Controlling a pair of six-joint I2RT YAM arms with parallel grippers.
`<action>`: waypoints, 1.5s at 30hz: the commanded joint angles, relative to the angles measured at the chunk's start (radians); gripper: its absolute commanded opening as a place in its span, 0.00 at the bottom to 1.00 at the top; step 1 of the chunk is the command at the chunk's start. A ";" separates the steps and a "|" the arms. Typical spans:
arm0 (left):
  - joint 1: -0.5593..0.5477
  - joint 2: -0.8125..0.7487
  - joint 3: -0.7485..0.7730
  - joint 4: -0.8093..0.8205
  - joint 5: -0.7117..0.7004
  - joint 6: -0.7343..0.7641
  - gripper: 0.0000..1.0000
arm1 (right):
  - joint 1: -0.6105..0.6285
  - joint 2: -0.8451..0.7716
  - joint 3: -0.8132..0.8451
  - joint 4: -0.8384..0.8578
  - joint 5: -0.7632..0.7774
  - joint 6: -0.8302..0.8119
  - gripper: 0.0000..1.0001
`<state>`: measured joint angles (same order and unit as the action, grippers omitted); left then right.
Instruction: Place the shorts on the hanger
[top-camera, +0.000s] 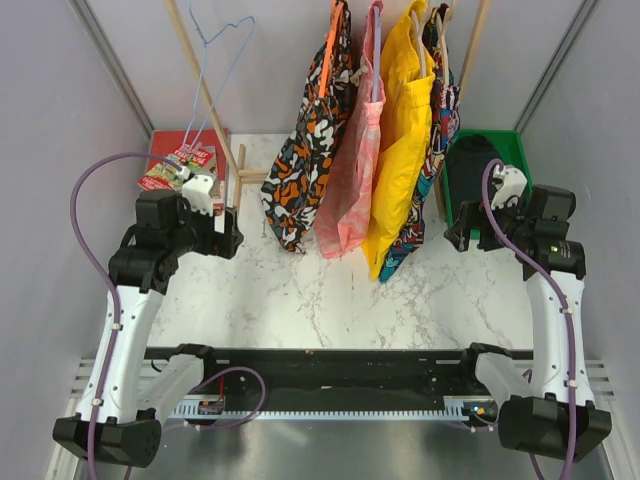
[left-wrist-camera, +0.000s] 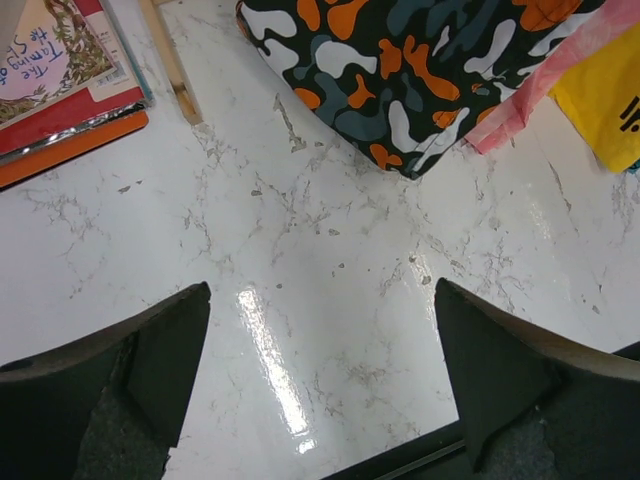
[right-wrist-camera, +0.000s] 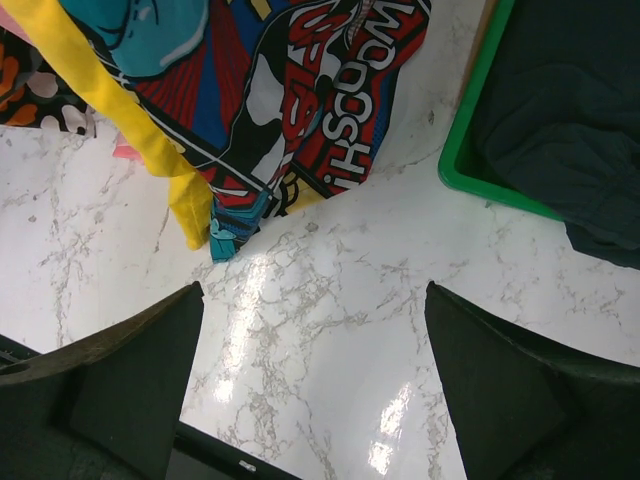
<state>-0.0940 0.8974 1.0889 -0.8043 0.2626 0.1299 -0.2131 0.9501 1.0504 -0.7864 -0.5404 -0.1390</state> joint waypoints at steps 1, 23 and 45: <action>-0.004 -0.014 0.029 0.068 -0.077 -0.105 0.99 | 0.001 0.041 0.059 0.009 0.030 -0.025 0.98; 0.030 0.017 0.086 0.114 -0.028 -0.231 0.99 | -0.123 0.686 0.525 0.076 0.146 -0.050 0.98; 0.040 0.031 0.060 0.149 -0.048 -0.237 0.99 | -0.104 1.055 0.502 0.121 0.267 -0.136 0.84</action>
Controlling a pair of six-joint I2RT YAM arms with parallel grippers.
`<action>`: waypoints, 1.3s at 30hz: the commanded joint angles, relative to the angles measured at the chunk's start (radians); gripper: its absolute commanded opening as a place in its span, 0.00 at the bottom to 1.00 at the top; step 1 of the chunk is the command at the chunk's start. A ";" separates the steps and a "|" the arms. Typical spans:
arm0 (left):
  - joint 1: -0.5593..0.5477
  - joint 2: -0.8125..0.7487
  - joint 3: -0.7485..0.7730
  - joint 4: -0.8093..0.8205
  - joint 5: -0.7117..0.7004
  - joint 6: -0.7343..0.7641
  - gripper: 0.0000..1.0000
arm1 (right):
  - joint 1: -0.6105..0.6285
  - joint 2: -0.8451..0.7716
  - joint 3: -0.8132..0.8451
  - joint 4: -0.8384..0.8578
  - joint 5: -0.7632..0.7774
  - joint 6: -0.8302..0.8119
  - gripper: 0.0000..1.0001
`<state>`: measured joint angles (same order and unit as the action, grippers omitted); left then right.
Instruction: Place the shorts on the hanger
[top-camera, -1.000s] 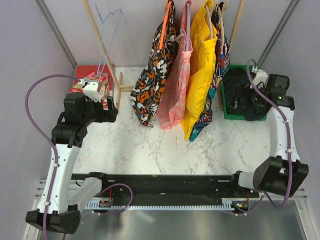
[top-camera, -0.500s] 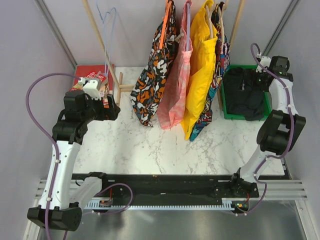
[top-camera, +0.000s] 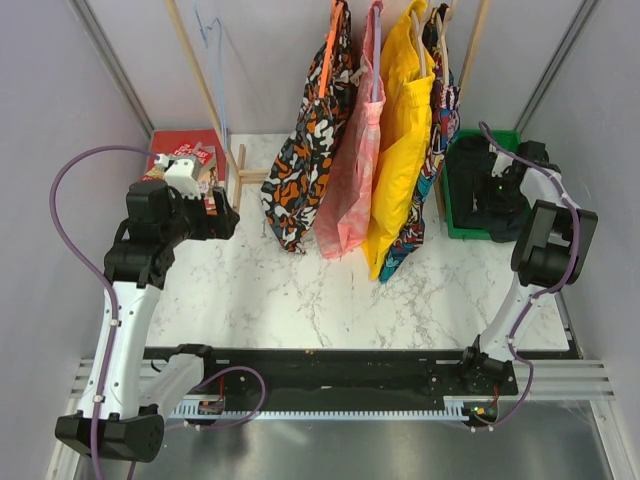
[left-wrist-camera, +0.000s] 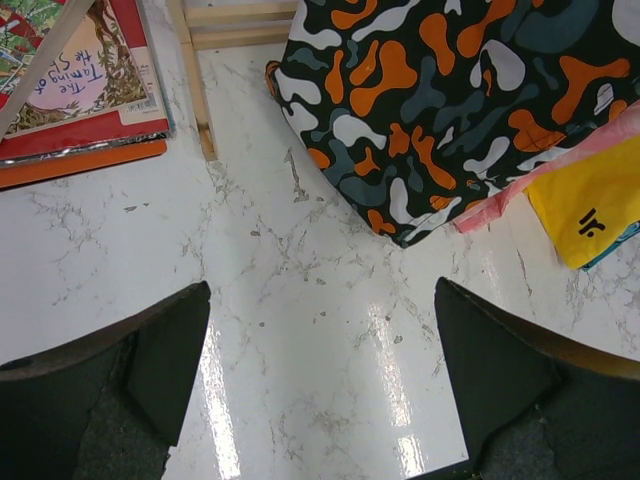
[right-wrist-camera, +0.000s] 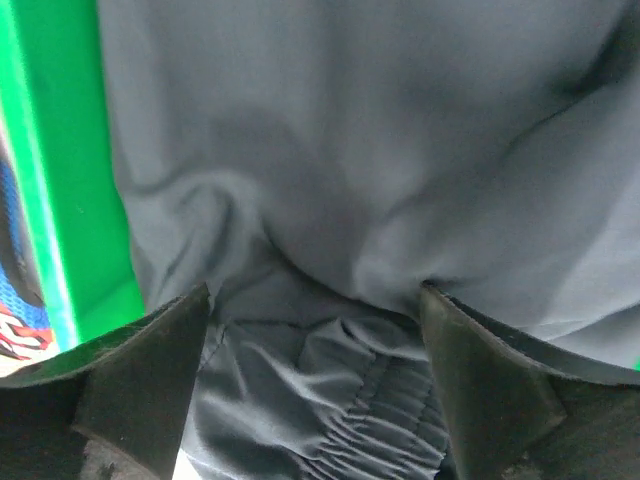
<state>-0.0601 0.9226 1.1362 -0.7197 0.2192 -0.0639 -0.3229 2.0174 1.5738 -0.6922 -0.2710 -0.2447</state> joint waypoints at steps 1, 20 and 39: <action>0.006 0.007 0.011 0.066 -0.006 -0.047 0.99 | 0.004 -0.005 -0.021 0.020 -0.011 -0.033 0.78; 0.005 -0.019 0.046 0.173 0.270 0.093 1.00 | -0.051 -0.482 0.218 -0.083 -0.407 0.275 0.00; 0.005 -0.053 0.116 0.203 0.675 0.154 0.96 | 0.025 -0.830 0.068 0.507 -0.905 0.965 0.00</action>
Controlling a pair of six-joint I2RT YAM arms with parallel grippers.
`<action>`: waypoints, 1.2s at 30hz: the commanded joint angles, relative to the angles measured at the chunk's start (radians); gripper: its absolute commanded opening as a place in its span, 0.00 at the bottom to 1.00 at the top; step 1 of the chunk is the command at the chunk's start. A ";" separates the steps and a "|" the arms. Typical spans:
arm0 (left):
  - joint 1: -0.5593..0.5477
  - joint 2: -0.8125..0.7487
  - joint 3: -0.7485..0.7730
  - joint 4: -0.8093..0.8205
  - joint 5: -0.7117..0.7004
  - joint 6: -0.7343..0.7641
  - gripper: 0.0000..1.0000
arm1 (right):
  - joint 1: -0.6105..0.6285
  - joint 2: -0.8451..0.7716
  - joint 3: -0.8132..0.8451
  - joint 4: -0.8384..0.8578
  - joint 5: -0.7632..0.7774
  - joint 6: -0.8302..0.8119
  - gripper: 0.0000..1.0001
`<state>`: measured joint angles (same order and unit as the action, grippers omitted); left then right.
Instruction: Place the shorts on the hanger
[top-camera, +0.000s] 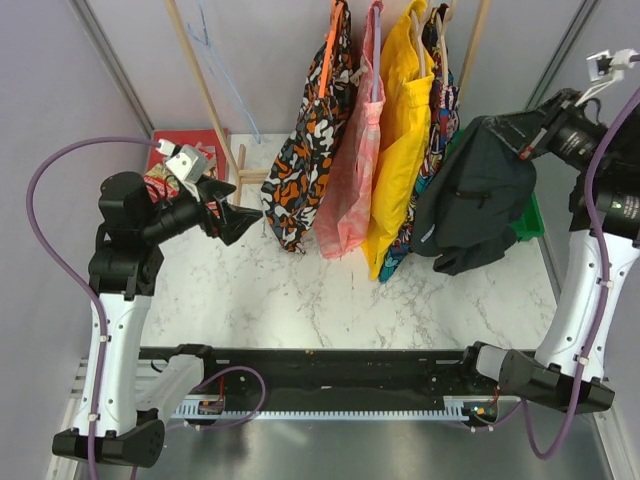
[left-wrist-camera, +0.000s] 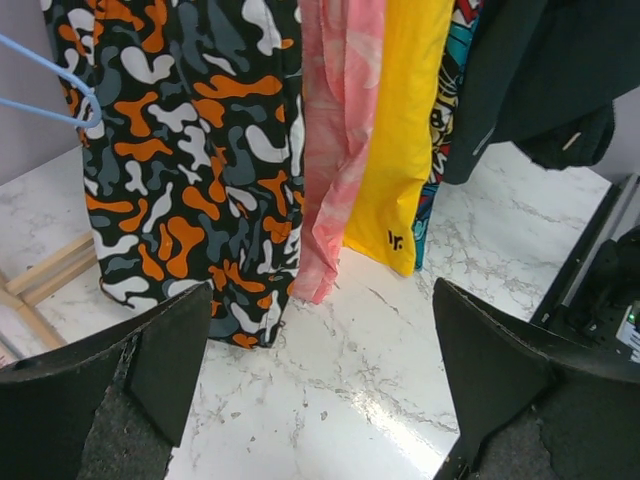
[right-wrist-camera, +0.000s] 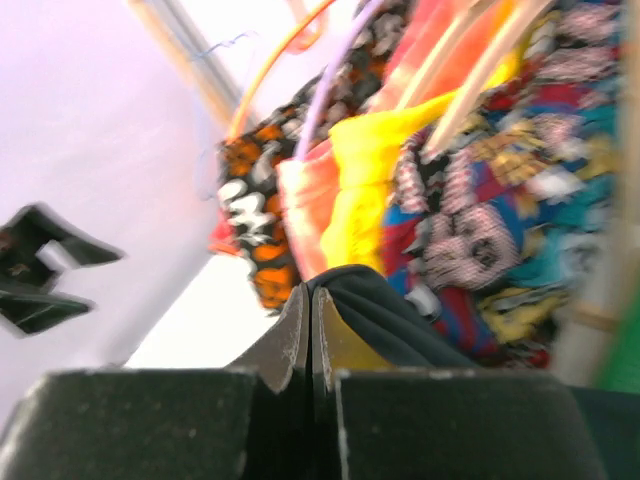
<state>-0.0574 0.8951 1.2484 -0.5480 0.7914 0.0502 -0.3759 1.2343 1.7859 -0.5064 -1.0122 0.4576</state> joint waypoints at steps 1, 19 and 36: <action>0.002 -0.028 0.000 0.025 0.121 0.051 0.96 | 0.113 -0.058 -0.211 0.338 -0.158 0.269 0.00; -0.005 -0.076 -0.204 -0.010 0.204 0.198 0.87 | 0.880 -0.044 -0.422 0.109 0.203 -0.111 0.00; -0.015 -0.182 -0.379 -0.441 0.134 0.916 0.89 | 1.146 0.409 -0.190 -0.087 0.411 -0.411 0.94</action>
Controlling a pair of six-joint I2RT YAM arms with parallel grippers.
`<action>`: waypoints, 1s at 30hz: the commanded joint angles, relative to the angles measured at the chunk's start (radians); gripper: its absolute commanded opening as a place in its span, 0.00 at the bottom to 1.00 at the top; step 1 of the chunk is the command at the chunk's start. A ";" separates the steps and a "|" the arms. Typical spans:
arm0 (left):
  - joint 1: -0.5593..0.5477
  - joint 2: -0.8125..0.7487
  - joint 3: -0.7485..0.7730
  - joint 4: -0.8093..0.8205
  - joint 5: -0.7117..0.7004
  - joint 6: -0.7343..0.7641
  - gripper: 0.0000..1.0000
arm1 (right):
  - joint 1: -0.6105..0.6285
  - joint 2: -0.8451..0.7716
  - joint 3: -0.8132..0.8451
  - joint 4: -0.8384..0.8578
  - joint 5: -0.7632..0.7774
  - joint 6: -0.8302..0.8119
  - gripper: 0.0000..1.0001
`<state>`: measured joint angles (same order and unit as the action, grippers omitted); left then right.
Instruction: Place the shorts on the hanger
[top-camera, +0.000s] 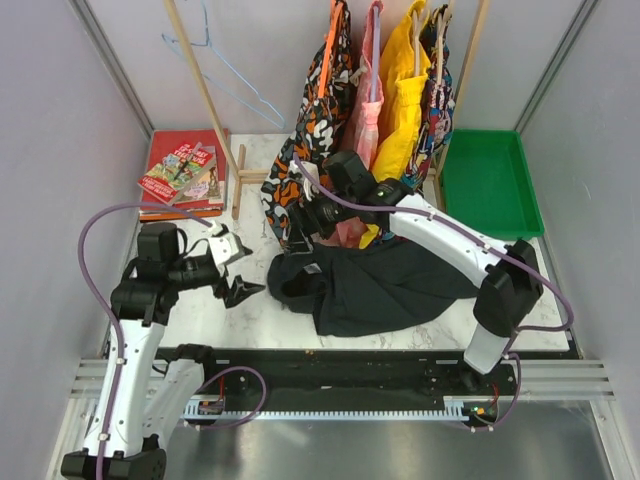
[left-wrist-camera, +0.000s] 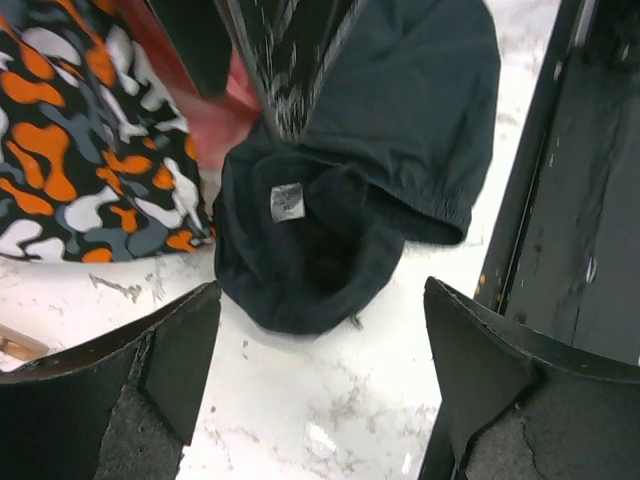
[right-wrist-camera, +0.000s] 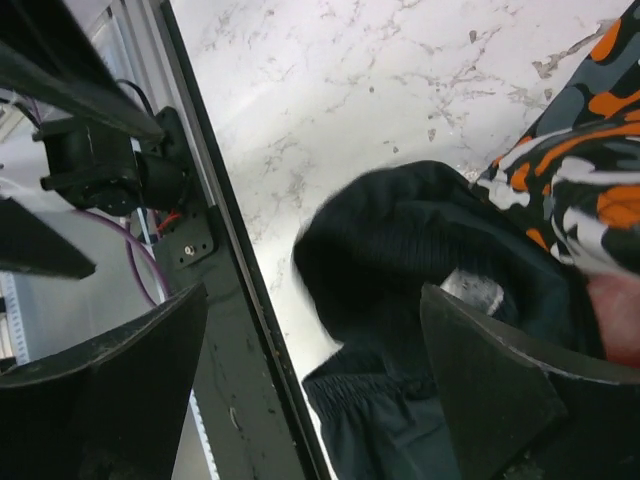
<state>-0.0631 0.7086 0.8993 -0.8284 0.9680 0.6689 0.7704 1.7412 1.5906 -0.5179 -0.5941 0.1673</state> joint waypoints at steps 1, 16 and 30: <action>-0.010 0.009 -0.034 -0.164 -0.045 0.314 0.89 | 0.000 -0.120 -0.015 -0.096 -0.001 -0.138 0.95; -0.271 0.417 -0.091 0.213 -0.405 0.124 0.82 | -0.057 -0.465 -0.439 -0.198 0.023 -0.389 0.75; -0.008 0.634 0.004 0.095 -0.292 0.049 0.79 | 0.418 -0.280 -0.515 -0.133 0.391 -0.744 0.81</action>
<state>-0.1078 1.3354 0.8890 -0.7208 0.6342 0.7761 1.0828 1.3746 1.0824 -0.7170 -0.3492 -0.4873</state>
